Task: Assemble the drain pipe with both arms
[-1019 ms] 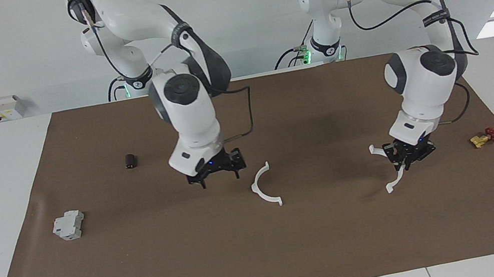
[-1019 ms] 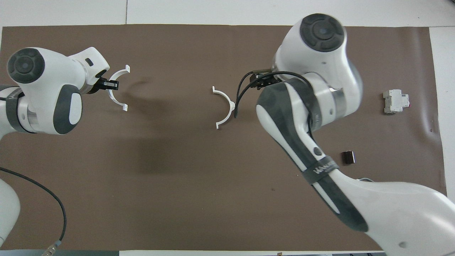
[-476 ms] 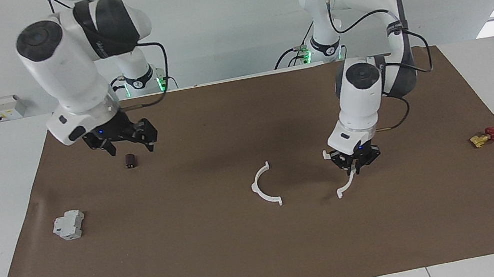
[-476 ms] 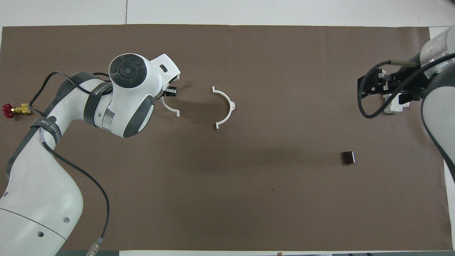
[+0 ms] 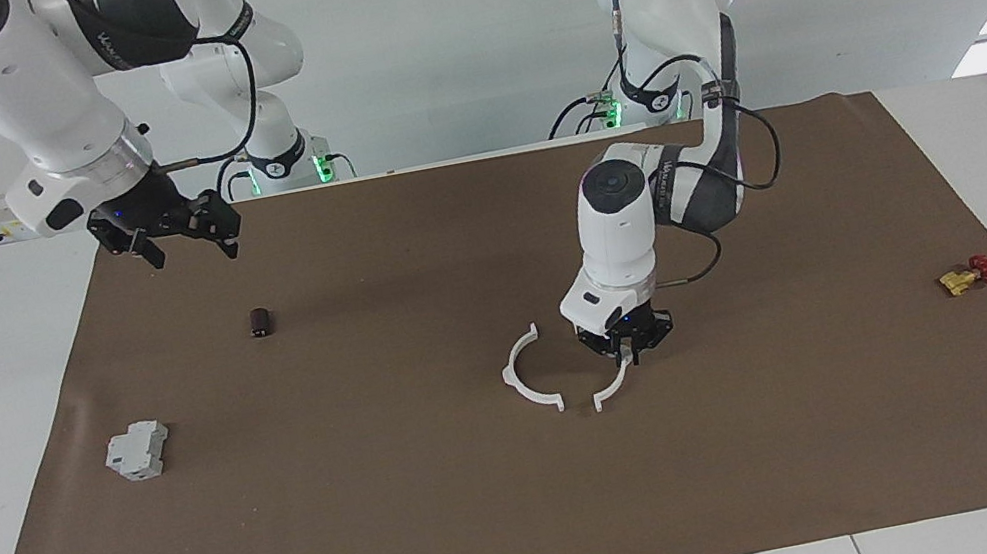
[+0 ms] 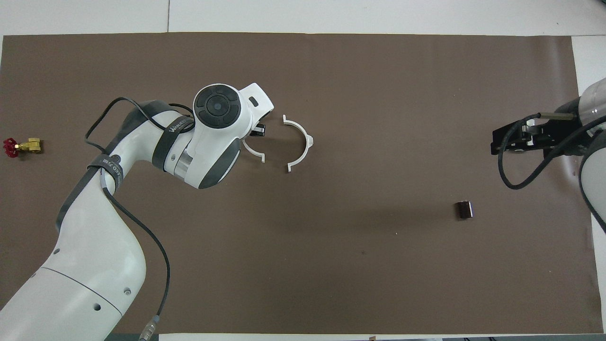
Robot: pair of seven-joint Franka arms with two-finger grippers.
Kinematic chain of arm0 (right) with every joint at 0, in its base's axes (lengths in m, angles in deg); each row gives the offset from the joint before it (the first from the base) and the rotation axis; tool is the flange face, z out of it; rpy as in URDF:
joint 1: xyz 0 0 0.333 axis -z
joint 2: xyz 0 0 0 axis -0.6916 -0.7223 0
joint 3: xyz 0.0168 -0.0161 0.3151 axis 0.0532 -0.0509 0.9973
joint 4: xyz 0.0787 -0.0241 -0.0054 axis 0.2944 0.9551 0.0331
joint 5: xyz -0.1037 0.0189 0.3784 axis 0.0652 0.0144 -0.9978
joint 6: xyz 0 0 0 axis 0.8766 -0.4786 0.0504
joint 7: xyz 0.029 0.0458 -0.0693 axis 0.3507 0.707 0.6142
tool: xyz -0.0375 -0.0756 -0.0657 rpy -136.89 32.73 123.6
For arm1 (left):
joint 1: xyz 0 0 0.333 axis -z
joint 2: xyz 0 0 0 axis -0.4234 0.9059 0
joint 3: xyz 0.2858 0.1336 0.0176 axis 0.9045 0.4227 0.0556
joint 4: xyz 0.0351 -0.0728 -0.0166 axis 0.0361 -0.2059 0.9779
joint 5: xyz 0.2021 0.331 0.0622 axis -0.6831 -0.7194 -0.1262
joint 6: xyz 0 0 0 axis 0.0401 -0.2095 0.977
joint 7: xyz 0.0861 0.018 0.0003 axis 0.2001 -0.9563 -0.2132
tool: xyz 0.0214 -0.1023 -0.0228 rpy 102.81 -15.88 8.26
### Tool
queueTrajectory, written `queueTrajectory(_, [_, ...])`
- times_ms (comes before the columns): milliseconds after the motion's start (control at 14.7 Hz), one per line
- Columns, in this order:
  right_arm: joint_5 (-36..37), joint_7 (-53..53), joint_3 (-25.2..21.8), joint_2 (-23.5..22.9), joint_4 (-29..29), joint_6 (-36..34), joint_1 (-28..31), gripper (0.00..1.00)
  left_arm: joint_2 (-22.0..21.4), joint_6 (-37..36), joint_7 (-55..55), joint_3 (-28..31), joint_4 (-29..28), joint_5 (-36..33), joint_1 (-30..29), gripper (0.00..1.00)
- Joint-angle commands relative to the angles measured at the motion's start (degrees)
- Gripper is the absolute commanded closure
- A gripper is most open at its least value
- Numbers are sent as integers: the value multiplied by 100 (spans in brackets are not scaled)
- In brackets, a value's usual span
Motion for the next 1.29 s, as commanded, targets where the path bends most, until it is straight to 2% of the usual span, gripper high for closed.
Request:
queueTrajectory(0, [86,141,41,-14,-98,29,73,0,31,218,-116,67,-101,-148,103,100])
queueTrajectory(68, [139,141,50,-112,-239,-85,73,0,22,236,-125,67,-101,-130,129,100])
queueTrajectory(612, [157,359,-12,-121,-188,-69,125,0,31,544,-116,49,-330,-113,209,100])
queueTrajectory(816, [87,633,-21,-104,-214,-60,423,0,-13,763,-116,49,-531,-104,287,100])
queueTrajectory(1223, [131,660,-29,-77,-214,-60,442,0,-48,685,-300,49,-593,-104,358,100])
